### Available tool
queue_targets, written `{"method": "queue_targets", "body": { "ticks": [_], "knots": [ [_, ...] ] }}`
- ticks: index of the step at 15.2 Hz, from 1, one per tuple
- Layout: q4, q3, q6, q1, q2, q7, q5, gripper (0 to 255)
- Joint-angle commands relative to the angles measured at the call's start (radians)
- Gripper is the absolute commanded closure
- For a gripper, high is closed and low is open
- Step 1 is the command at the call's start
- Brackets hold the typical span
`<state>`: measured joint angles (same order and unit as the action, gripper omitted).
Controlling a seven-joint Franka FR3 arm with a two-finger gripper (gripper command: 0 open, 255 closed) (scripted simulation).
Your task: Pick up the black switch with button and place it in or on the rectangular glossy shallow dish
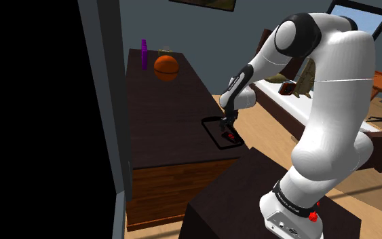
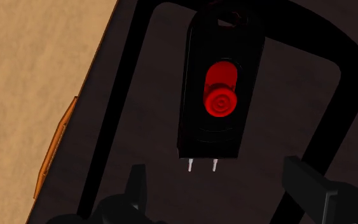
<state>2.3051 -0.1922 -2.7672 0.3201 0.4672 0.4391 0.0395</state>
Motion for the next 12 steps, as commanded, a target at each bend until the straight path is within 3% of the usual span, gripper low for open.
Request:
{"method": "queue_targets", "body": {
  "ticks": [1, 4, 12],
  "knots": [
    [0.008, -0.006, 0.027, -0.008, -0.035, -0.004, 0.006, 0],
    [0.023, -0.022, 0.106, -0.028, -0.129, -0.017, 0.025, 0],
    [0.023, -0.022, 0.106, -0.027, -0.129, -0.018, 0.025, 0]
  ]
}}
